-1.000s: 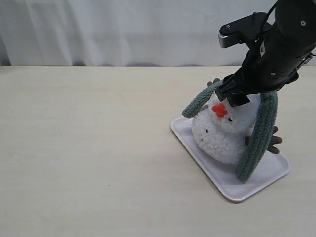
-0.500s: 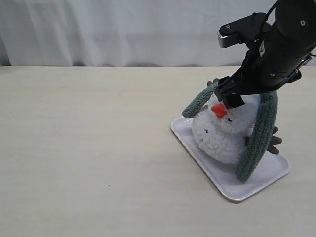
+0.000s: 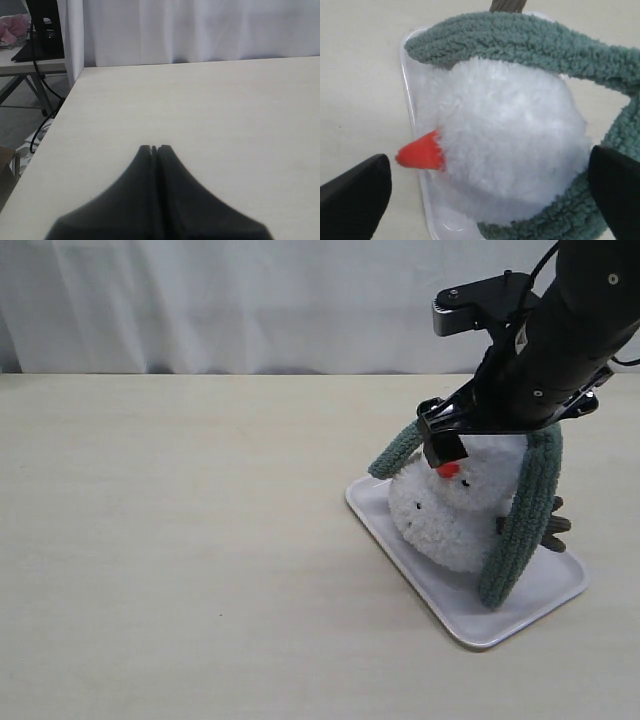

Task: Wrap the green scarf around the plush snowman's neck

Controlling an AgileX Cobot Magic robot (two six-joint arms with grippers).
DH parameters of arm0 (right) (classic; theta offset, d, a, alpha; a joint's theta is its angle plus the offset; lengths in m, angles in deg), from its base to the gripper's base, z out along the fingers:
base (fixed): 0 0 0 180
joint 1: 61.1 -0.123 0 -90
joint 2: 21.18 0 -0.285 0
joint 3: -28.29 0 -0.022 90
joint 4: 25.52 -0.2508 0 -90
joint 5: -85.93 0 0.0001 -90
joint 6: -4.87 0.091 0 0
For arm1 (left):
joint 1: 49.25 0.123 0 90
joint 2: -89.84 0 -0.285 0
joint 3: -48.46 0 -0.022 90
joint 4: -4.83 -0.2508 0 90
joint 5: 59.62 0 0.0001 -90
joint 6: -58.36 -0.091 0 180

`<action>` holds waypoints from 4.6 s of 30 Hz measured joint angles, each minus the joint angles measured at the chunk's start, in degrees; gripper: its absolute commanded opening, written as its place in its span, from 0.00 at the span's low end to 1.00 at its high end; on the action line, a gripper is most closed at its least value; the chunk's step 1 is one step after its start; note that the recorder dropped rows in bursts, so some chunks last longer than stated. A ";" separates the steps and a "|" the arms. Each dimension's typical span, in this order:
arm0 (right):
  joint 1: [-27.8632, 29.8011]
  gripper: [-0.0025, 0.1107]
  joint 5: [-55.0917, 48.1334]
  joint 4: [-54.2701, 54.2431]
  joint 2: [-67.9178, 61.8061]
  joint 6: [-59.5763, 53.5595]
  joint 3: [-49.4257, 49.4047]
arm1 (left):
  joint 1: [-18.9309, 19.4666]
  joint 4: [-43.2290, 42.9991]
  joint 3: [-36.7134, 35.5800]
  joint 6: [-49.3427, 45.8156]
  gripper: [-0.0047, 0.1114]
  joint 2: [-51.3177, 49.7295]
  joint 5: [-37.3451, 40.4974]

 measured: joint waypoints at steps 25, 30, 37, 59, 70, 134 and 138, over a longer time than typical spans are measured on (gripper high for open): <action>3.30 0.99 2.09 -6.91 -6.54 -10.71 0.00 | 0.00 0.00 0.00 0.00 0.04 0.00 0.00; 3.36 0.98 2.35 -7.05 -6.54 -11.39 -0.62 | 0.00 0.00 0.00 0.00 0.04 0.00 0.00; 3.36 0.81 2.35 -7.05 -8.41 -11.76 -1.43 | 0.00 0.00 0.00 0.00 0.04 0.00 0.00; 3.36 0.06 5.44 -20.50 -10.21 -12.59 -1.42 | 0.00 0.00 0.00 0.00 0.04 0.00 0.00; 3.36 0.06 6.21 -22.13 -10.23 -2.92 -1.42 | 0.00 0.00 0.00 0.00 0.04 0.00 0.00; 3.36 0.10 -15.99 -3.98 8.01 -2.28 11.43 | 0.00 0.00 0.00 0.00 0.04 0.00 0.00; 3.36 0.06 -16.01 -2.09 9.32 -1.17 4.93 | 0.00 0.00 0.00 0.00 0.04 0.00 0.00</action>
